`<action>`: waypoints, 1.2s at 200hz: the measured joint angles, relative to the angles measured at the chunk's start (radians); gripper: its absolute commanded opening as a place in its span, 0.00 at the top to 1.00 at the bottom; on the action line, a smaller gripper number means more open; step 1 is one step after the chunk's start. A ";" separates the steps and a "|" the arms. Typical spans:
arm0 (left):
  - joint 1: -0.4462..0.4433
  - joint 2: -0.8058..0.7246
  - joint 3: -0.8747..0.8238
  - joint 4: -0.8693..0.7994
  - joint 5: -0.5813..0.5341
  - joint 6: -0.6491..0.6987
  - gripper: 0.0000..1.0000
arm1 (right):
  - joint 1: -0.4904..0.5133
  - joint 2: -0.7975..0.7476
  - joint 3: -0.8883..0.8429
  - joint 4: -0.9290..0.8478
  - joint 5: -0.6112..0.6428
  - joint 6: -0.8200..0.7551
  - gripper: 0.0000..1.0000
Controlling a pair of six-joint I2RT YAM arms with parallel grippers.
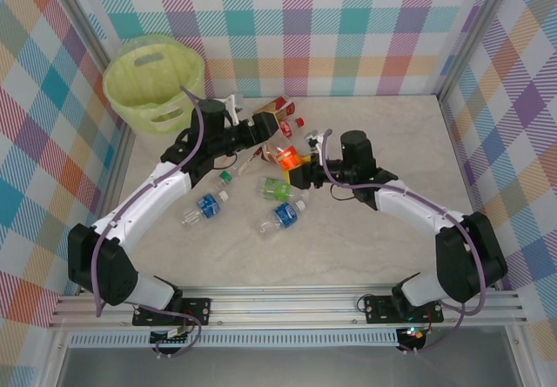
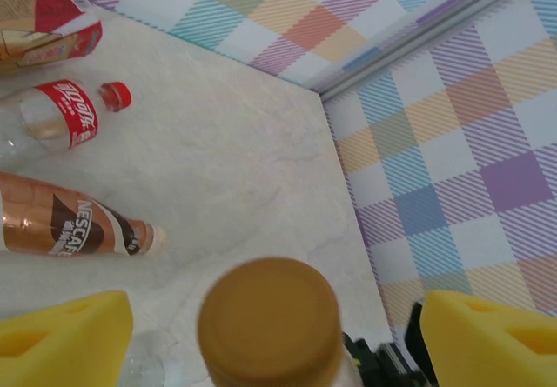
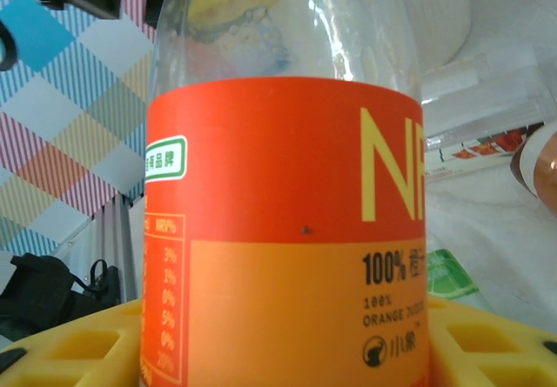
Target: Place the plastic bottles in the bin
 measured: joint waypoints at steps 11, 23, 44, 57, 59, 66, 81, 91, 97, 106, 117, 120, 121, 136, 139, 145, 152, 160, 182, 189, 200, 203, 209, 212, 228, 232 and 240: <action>-0.001 0.002 0.000 0.004 -0.002 0.000 0.19 | 0.003 -0.013 0.000 0.004 -0.005 0.003 0.55; -0.004 0.010 0.000 0.010 0.008 0.000 0.21 | 0.008 -0.021 0.000 0.012 -0.010 0.003 0.55; -0.018 0.027 0.001 0.010 0.027 0.005 0.28 | 0.016 -0.023 0.000 0.016 -0.016 0.004 0.55; -0.025 0.035 0.001 0.012 0.037 0.005 0.39 | 0.018 -0.023 0.000 0.008 -0.019 0.007 0.54; -0.026 0.035 0.001 0.013 0.037 0.006 0.40 | 0.018 -0.023 0.000 0.006 -0.020 0.007 0.54; -0.027 0.037 0.002 0.017 0.043 0.006 0.46 | 0.019 -0.023 0.000 0.000 -0.021 0.007 0.53; -0.032 0.038 0.003 0.026 0.051 0.005 0.56 | 0.019 -0.023 0.000 -0.010 -0.024 0.006 0.50; -0.033 0.038 0.003 0.035 0.057 -0.003 0.62 | 0.021 -0.023 0.000 -0.014 -0.026 0.002 0.48; -0.032 0.038 0.003 0.038 0.062 -0.013 0.66 | 0.021 -0.023 0.000 -0.014 -0.026 -0.002 0.47; -0.032 0.038 0.003 0.042 0.066 -0.022 0.70 | 0.021 -0.023 0.000 -0.014 -0.025 -0.008 0.42; -0.032 0.041 0.003 0.040 0.069 -0.023 0.77 | 0.021 -0.023 0.001 -0.021 -0.024 -0.013 0.35; -0.032 0.042 0.003 0.041 0.069 -0.023 0.79 | 0.021 -0.023 0.002 -0.025 -0.023 -0.015 0.33; -0.032 0.042 0.003 0.040 0.069 -0.023 0.80 | 0.021 -0.023 0.002 -0.026 -0.022 -0.015 0.32; -0.034 0.054 0.010 0.031 0.069 -0.016 1.00 | 0.021 -0.024 0.007 -0.055 -0.018 -0.023 0.22; -0.034 0.056 0.010 0.029 0.067 -0.015 1.00 | 0.021 -0.025 0.009 -0.059 -0.018 -0.031 0.20; -0.034 0.061 0.013 0.021 0.060 -0.015 1.00 | 0.021 -0.026 0.014 -0.070 -0.013 -0.035 0.16; -0.034 0.066 0.015 0.006 0.049 -0.013 1.00 | 0.021 -0.030 0.018 -0.081 -0.008 -0.041 0.13; -0.034 0.068 0.015 -0.009 0.037 -0.011 1.00 | 0.021 -0.040 0.020 -0.093 -0.002 -0.053 0.09; -0.034 0.070 0.025 -0.058 0.005 0.005 1.00 | 0.021 -0.094 0.020 -0.128 0.041 -0.079 0.00; -0.034 0.070 0.029 -0.070 -0.003 0.009 1.00 | 0.021 -0.115 0.020 -0.133 0.062 -0.088 0.00; -0.034 0.070 0.033 -0.079 -0.014 0.016 1.00 | 0.021 -0.149 0.020 -0.138 0.105 -0.100 0.00; -0.034 0.070 0.034 -0.079 -0.015 0.019 1.00 | 0.021 -0.158 0.019 -0.138 0.116 -0.103 0.00; -0.034 0.070 0.035 -0.083 -0.021 0.024 1.00 | 0.021 -0.178 0.018 -0.137 0.147 -0.108 0.00; -0.034 0.070 0.035 -0.084 -0.023 0.027 1.00 | 0.021 -0.187 0.016 -0.135 0.163 -0.110 0.00; -0.034 0.069 0.035 -0.093 -0.035 0.035 1.00 | 0.021 -0.233 0.001 -0.132 0.245 -0.117 0.00; -0.034 0.069 0.035 -0.097 -0.039 0.036 1.00 | 0.021 -0.240 -0.004 -0.129 0.265 -0.117 0.00; -0.034 0.069 0.035 -0.101 -0.045 0.039 1.00 | 0.021 -0.251 -0.011 -0.126 0.304 -0.118 0.00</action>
